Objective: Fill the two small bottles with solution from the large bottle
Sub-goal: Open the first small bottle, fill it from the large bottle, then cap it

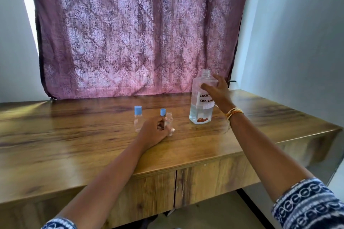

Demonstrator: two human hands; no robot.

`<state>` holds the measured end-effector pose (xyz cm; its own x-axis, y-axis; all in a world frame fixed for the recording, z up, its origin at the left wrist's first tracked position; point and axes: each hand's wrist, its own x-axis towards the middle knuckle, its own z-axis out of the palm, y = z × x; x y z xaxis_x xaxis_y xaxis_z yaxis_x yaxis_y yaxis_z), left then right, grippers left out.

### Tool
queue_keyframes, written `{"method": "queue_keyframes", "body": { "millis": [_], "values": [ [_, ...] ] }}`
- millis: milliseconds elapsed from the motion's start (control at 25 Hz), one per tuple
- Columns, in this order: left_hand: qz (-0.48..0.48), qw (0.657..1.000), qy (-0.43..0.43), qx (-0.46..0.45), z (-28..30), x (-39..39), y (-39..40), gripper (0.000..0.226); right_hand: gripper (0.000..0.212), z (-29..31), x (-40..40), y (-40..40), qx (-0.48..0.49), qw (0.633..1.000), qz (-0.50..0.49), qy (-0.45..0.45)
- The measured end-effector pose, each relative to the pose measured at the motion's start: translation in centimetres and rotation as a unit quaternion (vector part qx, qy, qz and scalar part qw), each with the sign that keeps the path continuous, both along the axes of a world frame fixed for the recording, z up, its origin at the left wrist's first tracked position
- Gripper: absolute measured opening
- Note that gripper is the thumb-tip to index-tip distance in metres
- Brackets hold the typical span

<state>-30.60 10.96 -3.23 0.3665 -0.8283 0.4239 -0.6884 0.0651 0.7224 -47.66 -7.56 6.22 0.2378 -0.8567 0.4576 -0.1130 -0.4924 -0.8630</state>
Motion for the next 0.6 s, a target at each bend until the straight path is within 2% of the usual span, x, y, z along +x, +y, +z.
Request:
{"method": "queue_keyframes", "body": {
  "millis": [120,160,280,320,480,600],
  "values": [
    [-0.005,1.0,0.0,-0.003,0.0,0.2,0.0,0.024,0.082,0.1,-0.5,-0.4,-0.002,1.0,0.001,-0.009],
    [-0.011,1.0,0.003,-0.003,-0.1,0.1,0.0,0.023,0.074,0.2,-0.8,-0.3,0.003,1.0,0.018,-0.005],
    [-0.015,1.0,0.014,-0.001,-0.2,0.3,-0.1,0.022,0.032,0.7,-1.1,0.9,0.023,0.997,0.078,-0.016],
    [-0.014,1.0,0.019,0.0,-0.3,0.4,-0.2,0.022,0.026,0.9,-1.0,1.5,0.022,0.995,0.09,-0.028],
    [-0.003,1.0,0.018,0.003,-0.3,0.4,-0.2,0.025,0.039,0.9,-0.2,2.2,-0.033,0.995,0.09,-0.008],
    [-0.01,1.0,0.024,0.001,0.0,0.3,0.1,0.022,0.068,0.5,0.9,3.0,-0.128,0.989,0.061,0.044]
  ]
}}
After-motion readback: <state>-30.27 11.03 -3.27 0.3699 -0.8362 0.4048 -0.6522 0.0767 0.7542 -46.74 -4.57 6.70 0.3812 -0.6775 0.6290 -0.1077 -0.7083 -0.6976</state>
